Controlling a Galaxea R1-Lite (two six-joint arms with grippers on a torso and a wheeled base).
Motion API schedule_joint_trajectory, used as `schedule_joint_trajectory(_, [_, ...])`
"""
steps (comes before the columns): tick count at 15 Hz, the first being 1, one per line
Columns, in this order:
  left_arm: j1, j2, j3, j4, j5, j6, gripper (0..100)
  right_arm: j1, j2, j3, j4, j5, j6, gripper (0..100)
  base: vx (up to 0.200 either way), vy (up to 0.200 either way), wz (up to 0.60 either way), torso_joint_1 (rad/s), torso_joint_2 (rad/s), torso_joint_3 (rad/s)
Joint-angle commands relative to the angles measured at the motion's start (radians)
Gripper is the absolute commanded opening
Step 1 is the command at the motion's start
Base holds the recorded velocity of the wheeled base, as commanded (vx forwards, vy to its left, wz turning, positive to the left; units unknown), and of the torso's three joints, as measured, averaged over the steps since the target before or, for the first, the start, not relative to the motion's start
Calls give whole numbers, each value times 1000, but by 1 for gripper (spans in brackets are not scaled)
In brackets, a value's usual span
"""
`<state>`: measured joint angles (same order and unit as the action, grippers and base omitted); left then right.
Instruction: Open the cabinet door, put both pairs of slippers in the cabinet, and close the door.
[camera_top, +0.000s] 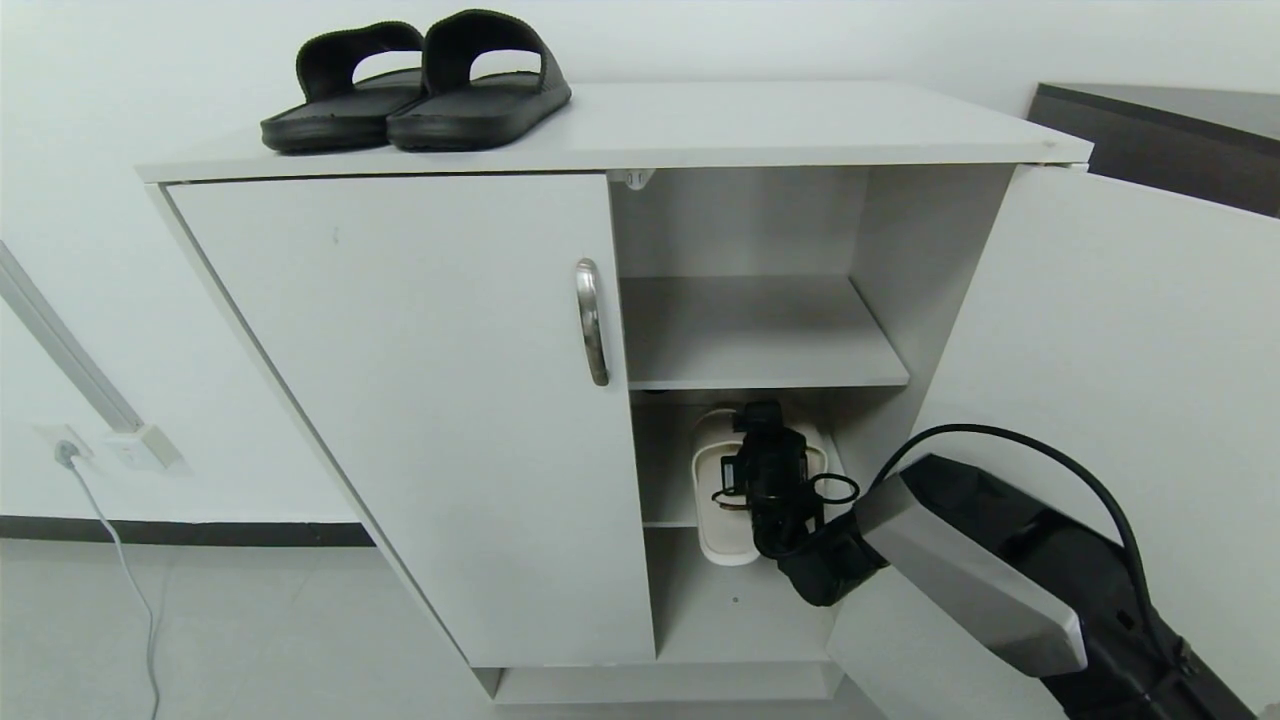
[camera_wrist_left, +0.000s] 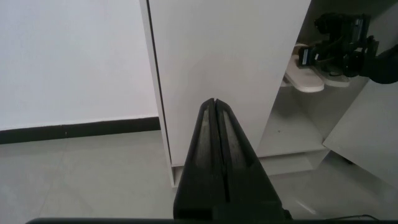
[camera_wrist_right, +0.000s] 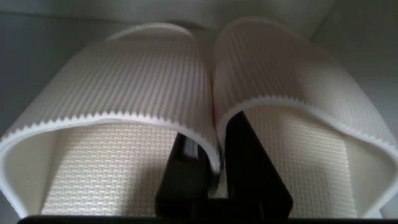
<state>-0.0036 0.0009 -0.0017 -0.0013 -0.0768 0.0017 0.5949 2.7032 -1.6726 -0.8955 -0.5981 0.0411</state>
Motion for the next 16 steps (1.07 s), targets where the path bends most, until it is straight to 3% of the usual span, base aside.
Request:
schedule_joint_trajectory(1, [1,1,0,0,0,0,0,-17,56,-82,27,4,-6,0,0,0,0,0,0,0])
schedule_joint_trajectory(5, [-1,1,0,0,2,-2,0,-29,60,-177,132,21,2,0,0,0,0,0,0,0])
schedule_joint_trajectory(16, [-1,1,0,0,2,-2,0,-29,90,-222,155,21,3,0,0,0,0,0,0,0])
